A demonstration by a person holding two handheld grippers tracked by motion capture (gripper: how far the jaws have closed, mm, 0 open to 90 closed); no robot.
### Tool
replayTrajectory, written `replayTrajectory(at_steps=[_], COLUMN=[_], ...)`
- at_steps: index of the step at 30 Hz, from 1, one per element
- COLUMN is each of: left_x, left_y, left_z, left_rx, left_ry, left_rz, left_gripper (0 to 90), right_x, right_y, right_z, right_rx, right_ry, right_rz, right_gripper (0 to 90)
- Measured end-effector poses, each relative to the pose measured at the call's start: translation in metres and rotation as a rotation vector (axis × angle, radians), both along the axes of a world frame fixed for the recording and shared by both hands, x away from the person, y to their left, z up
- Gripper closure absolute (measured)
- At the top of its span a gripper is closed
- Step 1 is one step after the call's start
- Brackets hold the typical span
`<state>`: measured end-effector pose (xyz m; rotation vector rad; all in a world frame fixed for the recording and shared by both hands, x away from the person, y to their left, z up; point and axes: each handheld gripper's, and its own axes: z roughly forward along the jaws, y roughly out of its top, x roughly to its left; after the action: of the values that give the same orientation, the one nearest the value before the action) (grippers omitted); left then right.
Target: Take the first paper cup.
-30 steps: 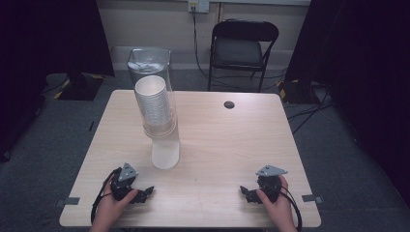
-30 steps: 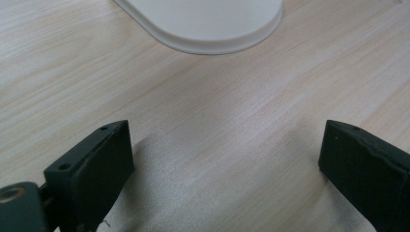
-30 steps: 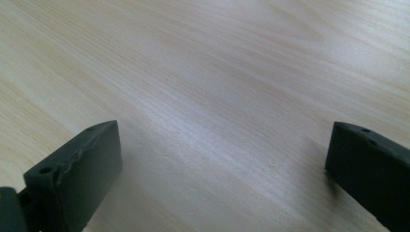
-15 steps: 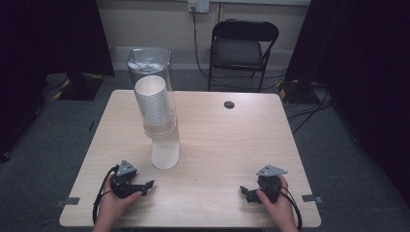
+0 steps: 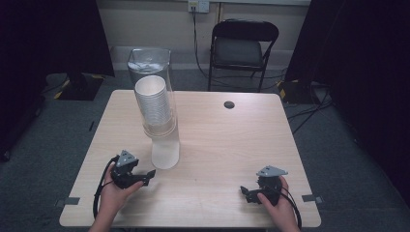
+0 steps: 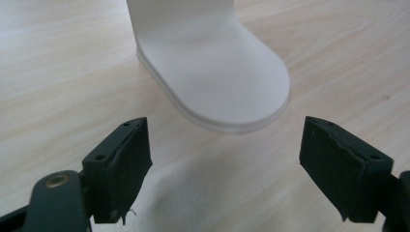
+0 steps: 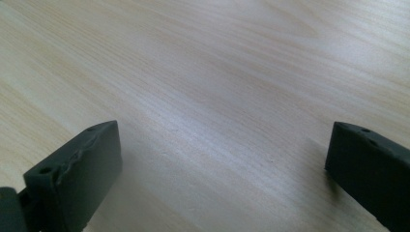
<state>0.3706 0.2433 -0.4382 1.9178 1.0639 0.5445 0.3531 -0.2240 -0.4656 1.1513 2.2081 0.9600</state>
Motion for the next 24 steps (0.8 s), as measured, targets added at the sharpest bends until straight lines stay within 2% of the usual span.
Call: replayTrajectory(at_steps=[5, 9, 12, 13, 16, 17, 18, 20, 21, 22, 23, 24], left_x=[0.003, 0.007, 0.012, 0.012, 0.019, 0.019, 0.023, 0.026, 0.028, 0.029, 0.030, 0.031], left_y=[-0.004, -0.007, -0.012, -0.012, -0.021, -0.021, -0.025, -0.028, -0.030, -0.031, -0.033, -0.034], left_z=[0.006, 0.010, 0.018, 0.018, 0.028, 0.028, 0.033, 0.039, 0.041, 0.042, 0.043, 0.045], left_rx=[0.002, -0.011, -0.054, -0.054, -0.062, -0.062, -0.087, -0.045, -0.046, -0.055, -0.092, -0.095], left_ry=[-0.013, -0.021, -0.047, -0.047, -0.083, -0.083, -0.111, -0.126, -0.137, -0.149, -0.155, -0.159], left_rz=[-0.010, 0.002, 0.016, 0.016, 0.007, 0.007, 0.002, -0.007, -0.003, -0.001, 0.007, 0.011], left_gripper=[18.3, 17.2, 16.9, 16.9, 16.8, 16.7, 16.3, 16.4, 16.6, 16.7, 17.4, 17.8], right_x=[0.000, 0.000, -0.001, -0.001, -0.001, -0.001, -0.001, -0.001, -0.001, -0.001, -0.001, -0.001], right_y=[0.000, 0.000, 0.000, 0.000, 0.000, 0.000, 0.000, 0.000, 0.000, 0.000, 0.000, 0.001], right_z=[0.000, 0.000, 0.000, 0.000, 0.000, 0.000, 0.000, 0.000, 0.000, 0.000, 0.000, 0.000], right_rx=[0.001, 0.002, 0.001, 0.001, 0.003, 0.001, 0.001, 0.000, 0.000, 0.000, 0.000, 0.001], right_ry=[0.003, 0.003, 0.002, 0.002, 0.002, 0.002, 0.002, 0.002, 0.002, 0.002, 0.001, 0.002], right_rz=[-0.003, -0.003, -0.004, -0.004, -0.006, -0.007, -0.008, -0.008, -0.008, -0.008, -0.007, -0.009], right_gripper=[0.0, 0.0, 0.0, 0.0, 0.0, 0.0, 0.0, 0.0, 0.0, 0.0, 0.0, 0.0])
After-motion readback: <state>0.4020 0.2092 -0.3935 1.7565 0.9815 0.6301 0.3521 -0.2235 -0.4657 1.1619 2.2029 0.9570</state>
